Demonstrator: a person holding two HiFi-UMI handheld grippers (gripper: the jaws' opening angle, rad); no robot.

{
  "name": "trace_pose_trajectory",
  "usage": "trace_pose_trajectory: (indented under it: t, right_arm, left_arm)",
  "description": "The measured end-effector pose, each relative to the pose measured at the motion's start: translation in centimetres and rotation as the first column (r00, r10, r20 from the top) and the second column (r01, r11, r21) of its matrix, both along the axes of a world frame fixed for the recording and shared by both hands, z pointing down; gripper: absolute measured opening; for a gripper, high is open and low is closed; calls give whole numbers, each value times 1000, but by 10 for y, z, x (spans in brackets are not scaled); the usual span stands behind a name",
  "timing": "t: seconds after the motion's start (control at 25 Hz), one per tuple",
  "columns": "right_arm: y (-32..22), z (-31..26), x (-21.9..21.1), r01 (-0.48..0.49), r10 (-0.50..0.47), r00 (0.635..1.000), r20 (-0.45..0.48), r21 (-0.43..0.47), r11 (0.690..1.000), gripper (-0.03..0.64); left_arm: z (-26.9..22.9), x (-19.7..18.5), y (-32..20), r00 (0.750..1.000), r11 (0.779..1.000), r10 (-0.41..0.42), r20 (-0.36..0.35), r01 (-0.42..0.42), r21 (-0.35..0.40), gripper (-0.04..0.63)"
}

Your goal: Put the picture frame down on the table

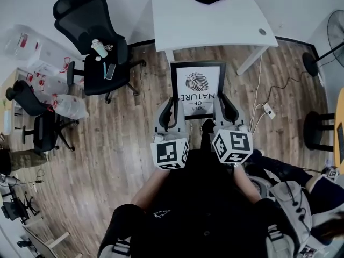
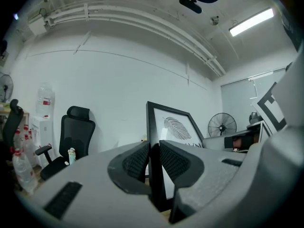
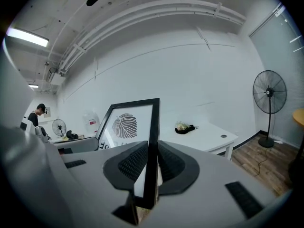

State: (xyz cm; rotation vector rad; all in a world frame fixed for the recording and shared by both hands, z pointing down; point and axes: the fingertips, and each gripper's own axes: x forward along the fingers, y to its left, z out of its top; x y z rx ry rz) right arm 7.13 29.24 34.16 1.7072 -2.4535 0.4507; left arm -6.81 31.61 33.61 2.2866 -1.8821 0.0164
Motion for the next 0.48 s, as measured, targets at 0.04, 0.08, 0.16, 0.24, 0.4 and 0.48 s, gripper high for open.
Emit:
trace_pose_trajectory:
  t: [0.04, 0.08, 0.16, 0.24, 0.4, 0.48]
  right_arm:
    - [-8, 0, -2, 10, -10, 1000, 3, 3, 1000, 64]
    - [-17, -1, -3, 19, -19, 1000, 4, 4, 1000, 63]
    - [-34, -2, -4, 30, -30, 1000, 5, 4, 1000, 64]
    - [-53, 1, -4, 40, -40, 999, 6, -4, 999, 64]
    - [-95, 11, 3, 57, -56, 998, 12, -33, 998, 64]
    - [-117, 13, 9, 62, -62, 998, 12, -41, 997, 64]
  left_arm:
    - [0, -1, -7, 1000, 1000, -10, 3, 10, 0, 74]
    - [-1, -2, -14, 1000, 1000, -17, 4, 17, -1, 74]
    - [-1, -3, -29, 1000, 1000, -27, 6, 27, -5, 74]
    - [1, -2, -46, 999, 999, -37, 6, 37, -8, 74]
    - [9, 5, -86, 998, 998, -54, 10, 54, -26, 74]
    - [10, 11, -105, 998, 998, -58, 8, 58, -35, 74]
